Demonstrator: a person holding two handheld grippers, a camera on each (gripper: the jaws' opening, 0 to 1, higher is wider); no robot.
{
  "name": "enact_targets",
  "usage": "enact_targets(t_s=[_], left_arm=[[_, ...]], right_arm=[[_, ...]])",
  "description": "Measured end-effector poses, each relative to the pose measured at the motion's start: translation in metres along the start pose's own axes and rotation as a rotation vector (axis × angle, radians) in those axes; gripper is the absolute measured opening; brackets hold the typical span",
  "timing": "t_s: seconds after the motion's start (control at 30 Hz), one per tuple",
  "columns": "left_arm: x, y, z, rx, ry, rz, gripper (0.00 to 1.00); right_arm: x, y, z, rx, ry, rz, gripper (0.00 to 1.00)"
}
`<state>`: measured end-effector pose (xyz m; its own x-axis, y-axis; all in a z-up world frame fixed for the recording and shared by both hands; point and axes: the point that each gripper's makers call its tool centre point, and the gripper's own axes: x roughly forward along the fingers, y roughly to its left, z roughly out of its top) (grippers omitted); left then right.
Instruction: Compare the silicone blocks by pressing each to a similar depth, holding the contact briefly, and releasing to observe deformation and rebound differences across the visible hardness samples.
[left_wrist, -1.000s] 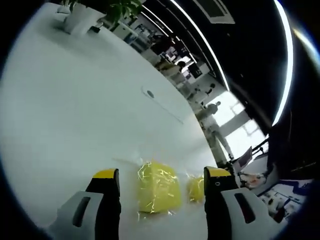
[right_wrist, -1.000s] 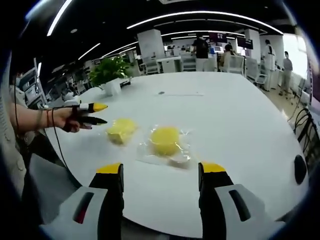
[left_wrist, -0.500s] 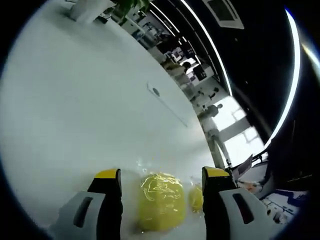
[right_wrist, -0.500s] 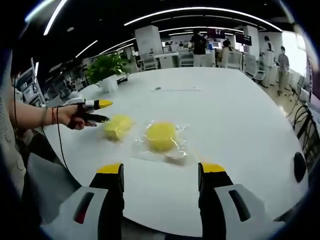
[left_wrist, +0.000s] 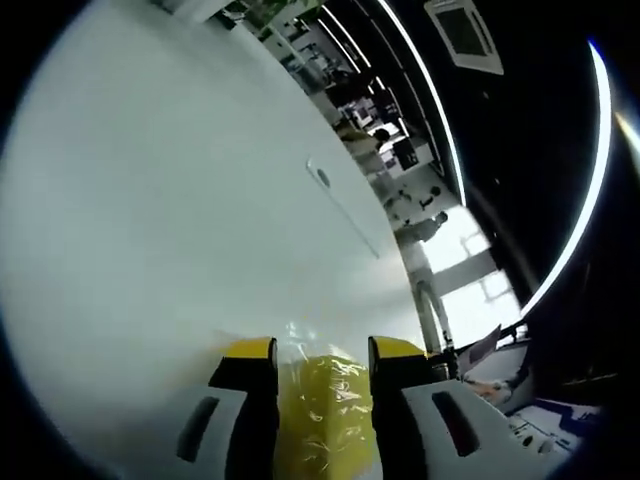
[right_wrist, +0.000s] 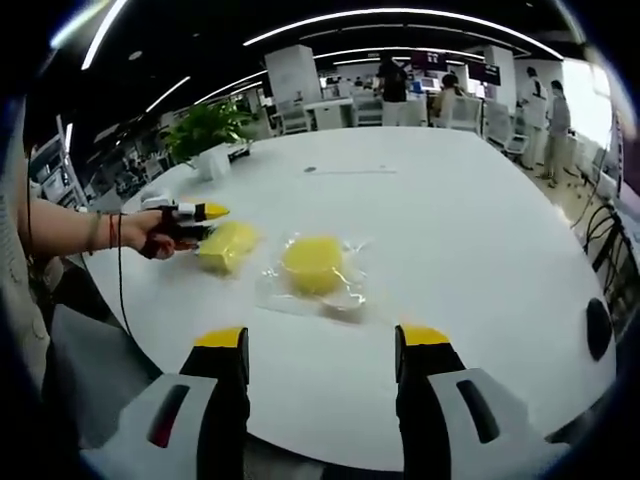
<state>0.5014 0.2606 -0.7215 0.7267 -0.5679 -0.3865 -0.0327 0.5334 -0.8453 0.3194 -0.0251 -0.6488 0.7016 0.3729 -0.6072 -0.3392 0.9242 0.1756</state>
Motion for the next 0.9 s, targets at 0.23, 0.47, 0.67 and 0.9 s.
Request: enact_targets(t_s=[0.23, 0.47, 0.67, 0.9], left_arm=[[0.0006, 0.0071, 0.001, -0.102, -0.037, -0.017, 0.14], [0.0042, 0.0054, 0.0004, -0.086, -0.036, -0.027, 0.1], [0.0059, 0.0027, 0.0022, -0.11, -0.055, -0.046, 0.01], [0.007, 0.0027, 0.0017, -0.035, -0.041, -0.038, 0.0]], right_arm=[[0.003, -0.0036, -0.004, 0.0, 0.015, -0.003, 0.54], [0.0062, -0.0055, -0.003, -0.008, 0.018, 0.001, 0.53], [0.0077, -0.0057, -0.0003, -0.01, 0.011, 0.006, 0.54], [0.0092, -0.007, -0.0023, -0.019, 0.015, 0.005, 0.54]])
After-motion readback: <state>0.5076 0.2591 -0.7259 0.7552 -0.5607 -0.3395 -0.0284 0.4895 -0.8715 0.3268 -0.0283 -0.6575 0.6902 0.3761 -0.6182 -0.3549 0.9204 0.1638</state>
